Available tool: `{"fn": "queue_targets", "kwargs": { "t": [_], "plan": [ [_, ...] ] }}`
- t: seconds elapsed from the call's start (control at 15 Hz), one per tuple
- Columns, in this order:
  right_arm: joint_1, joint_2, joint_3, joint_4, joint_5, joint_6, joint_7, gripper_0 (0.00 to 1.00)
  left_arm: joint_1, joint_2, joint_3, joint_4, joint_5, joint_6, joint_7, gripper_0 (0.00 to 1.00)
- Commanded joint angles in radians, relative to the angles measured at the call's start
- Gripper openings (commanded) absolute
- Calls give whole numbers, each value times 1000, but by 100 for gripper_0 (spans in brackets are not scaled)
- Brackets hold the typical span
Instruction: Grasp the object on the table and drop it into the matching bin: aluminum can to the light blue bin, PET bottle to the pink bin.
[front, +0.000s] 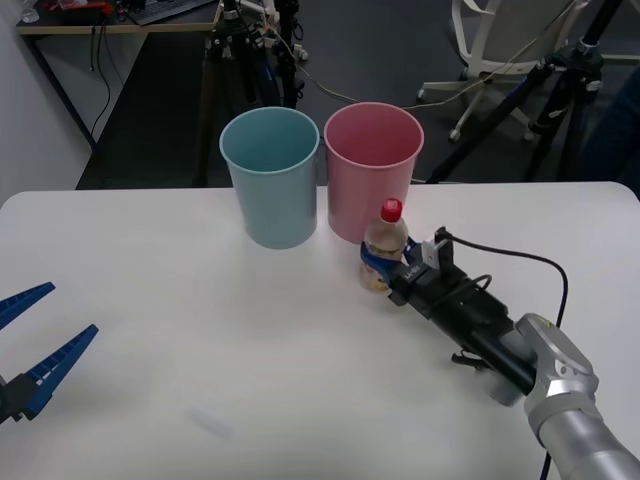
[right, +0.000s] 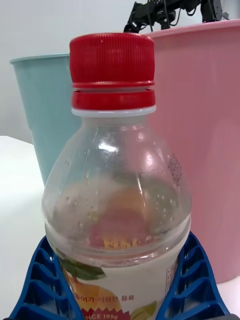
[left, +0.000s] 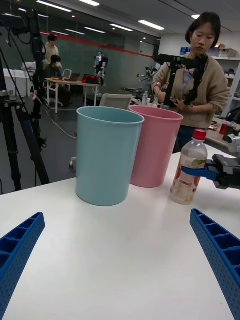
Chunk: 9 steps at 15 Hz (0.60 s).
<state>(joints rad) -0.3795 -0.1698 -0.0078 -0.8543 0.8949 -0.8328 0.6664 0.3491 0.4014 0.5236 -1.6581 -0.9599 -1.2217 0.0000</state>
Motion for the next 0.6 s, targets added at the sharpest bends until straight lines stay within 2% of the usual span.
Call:
{"fn": "queue_targets", "kwargs": {
  "t": [0.07, 0.13, 0.27, 0.47, 0.6],
  "plan": [
    [33, -22, 12, -48, -1, -8, -13, 0, 0, 0, 0, 0, 0, 0, 0, 100],
    [62, -42, 29, -92, -8, 8, -21, 0, 0, 0, 0, 0, 0, 0, 0, 100],
    [148, -112, 118, -235, -76, 74, -42, 0, 0, 0, 0, 0, 0, 0, 0, 100],
    [275, -275, 275, -465, -254, 196, -68, 0, 0, 0, 0, 0, 0, 0, 0, 100],
    [340, -369, 330, -581, -346, 248, -77, 0, 0, 0, 0, 0, 0, 0, 0, 100]
  ]
}}
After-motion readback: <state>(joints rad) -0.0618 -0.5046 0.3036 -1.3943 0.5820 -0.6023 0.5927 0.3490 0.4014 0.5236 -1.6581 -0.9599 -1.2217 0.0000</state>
